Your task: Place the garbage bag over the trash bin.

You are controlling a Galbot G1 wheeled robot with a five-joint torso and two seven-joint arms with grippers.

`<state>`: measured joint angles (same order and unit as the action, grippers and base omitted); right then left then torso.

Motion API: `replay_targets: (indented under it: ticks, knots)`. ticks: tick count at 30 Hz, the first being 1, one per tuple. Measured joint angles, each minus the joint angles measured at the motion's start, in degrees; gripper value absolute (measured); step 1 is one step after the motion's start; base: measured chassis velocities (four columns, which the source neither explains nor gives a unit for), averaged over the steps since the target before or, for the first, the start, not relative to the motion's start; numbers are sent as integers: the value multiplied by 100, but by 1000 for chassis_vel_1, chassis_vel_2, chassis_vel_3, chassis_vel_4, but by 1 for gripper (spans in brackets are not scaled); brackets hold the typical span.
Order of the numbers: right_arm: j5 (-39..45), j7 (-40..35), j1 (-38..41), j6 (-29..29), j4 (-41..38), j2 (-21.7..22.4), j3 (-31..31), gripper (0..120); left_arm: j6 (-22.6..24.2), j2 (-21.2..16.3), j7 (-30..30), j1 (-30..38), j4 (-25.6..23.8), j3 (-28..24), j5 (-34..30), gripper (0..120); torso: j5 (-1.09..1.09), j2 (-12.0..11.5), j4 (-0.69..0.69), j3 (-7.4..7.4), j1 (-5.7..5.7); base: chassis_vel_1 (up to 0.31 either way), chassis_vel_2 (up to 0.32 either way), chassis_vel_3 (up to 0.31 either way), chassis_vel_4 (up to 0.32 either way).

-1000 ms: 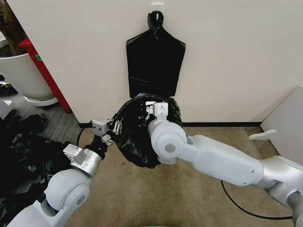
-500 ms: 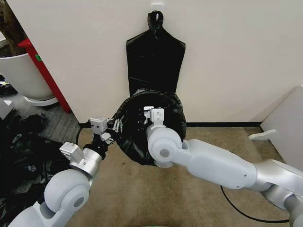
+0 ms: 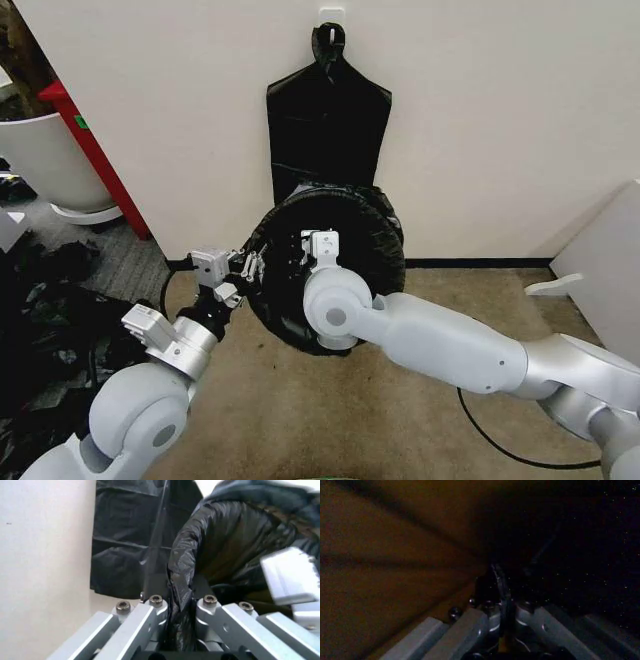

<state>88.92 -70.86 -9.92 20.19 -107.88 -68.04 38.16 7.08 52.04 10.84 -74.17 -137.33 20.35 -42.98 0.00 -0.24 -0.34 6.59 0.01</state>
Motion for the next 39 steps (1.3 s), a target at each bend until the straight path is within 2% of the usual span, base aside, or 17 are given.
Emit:
replay_targets:
  ticks: [11,17,21,22,26,28,32,37,39]
  knots:
    - [90,-56,-10,-42,-22,4,-22,0,-5,-17,-36,-38,-63,25,-4,4,0,0,0,0,0,0,0,0,0]
    - [248,-137,50,-5,-327,64,-23,0,-6,-17,36,56,213,66,47,4,0,0,0,0,0,0,0,0,0]
    - [361,-127,146,38,-647,159,-17,18,18,-17,195,261,491,69,33,4,0,0,0,0,0,0,0,0,0]
    - [361,-127,146,38,-647,159,-17,18,18,-17,195,261,491,69,33,4,0,0,0,0,0,0,0,0,0]
    - [512,-123,256,47,-1015,243,4,36,107,11,371,367,713,33,27,4,0,0,1,0,0,0,0,0,0]
    - [549,-115,289,55,-1136,284,5,41,128,20,389,375,772,33,26,4,0,0,1,0,0,0,0,0,0]
    - [630,121,458,181,-1578,531,-90,58,216,25,416,382,893,61,-42,4,0,0,1,0,0,0,0,0,0]
    - [671,386,600,364,-1919,799,-297,71,316,12,467,380,939,107,-147,4,0,0,-1,0,0,0,0,0,0]
    - [884,593,681,353,-2273,954,-544,83,493,-6,701,449,950,137,-418,4,1,0,0,0,0,0,0,0,0]
